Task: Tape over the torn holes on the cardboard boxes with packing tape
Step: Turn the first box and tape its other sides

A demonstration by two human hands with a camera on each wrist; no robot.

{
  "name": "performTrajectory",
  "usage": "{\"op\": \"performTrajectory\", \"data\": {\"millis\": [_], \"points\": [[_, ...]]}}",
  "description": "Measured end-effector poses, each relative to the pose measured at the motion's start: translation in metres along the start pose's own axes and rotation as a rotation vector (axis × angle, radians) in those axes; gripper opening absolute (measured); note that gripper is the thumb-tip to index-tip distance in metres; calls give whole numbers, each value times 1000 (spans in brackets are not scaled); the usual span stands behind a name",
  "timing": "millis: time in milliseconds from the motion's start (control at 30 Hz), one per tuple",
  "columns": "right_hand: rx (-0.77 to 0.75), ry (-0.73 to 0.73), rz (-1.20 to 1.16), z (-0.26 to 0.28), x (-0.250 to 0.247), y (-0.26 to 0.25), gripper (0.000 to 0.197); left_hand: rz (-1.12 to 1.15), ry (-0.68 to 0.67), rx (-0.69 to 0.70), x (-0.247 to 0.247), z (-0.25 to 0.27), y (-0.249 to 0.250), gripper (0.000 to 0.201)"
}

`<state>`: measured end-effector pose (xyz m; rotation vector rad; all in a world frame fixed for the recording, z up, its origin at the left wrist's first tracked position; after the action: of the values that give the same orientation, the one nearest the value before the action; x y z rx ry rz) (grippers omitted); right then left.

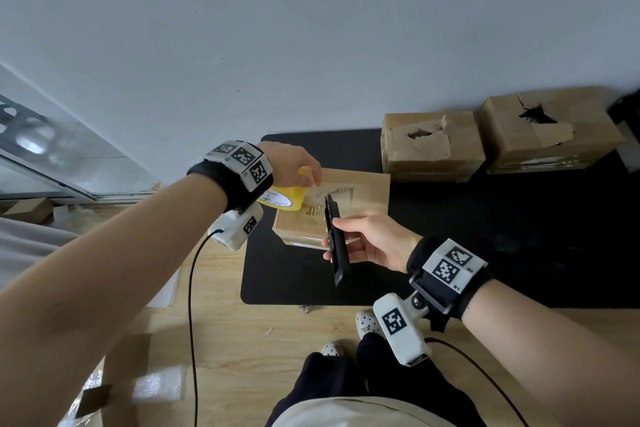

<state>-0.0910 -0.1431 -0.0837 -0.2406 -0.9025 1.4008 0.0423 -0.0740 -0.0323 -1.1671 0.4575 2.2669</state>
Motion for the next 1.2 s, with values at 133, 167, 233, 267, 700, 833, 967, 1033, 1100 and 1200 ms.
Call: {"op": "performTrajectory", "data": {"millis": [133,167,233,267,700,833,967,1033,1100,1200], "points": [[89,-107,125,12,8,19,23,72,11,-3,-2,0,-6,20],[94,-115,152,14,7,24,22,98,5,-4,-1,0,-9,20],[76,-92,187,18,-2,25,23,145,-5,4,0,2,-13,21],[51,-65,207,20,-10,21,25,168,-7,7,1,4,-16,21],[-218,691,624,35,-174,-11,30,505,230,-153,28,42,-73,12],[-3,733,1091,17,-180,8,38,556,283,-264,67,49,-90,9],[120,690,1377,-1,-166,14,40,578,324,-347,108,48,-96,8],[117,694,1454,-7,-159,12,38,544,336,-358,121,47,-95,10],[110,700,1492,-11,-156,10,38,523,369,-380,125,45,-96,11],[105,701,1498,-17,-157,12,38,478,404,-426,125,45,-90,8]]}}
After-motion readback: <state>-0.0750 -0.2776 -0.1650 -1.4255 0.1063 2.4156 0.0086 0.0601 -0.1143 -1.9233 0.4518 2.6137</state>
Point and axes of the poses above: each hand's wrist, its own z-axis away from the middle knuckle, its own x-axis out of the palm, y = z × x, the point moved 10 cm from there along -z, towards the middle knuckle, and after that the axes turned 1 degree about -z, right-handed, at the moved point
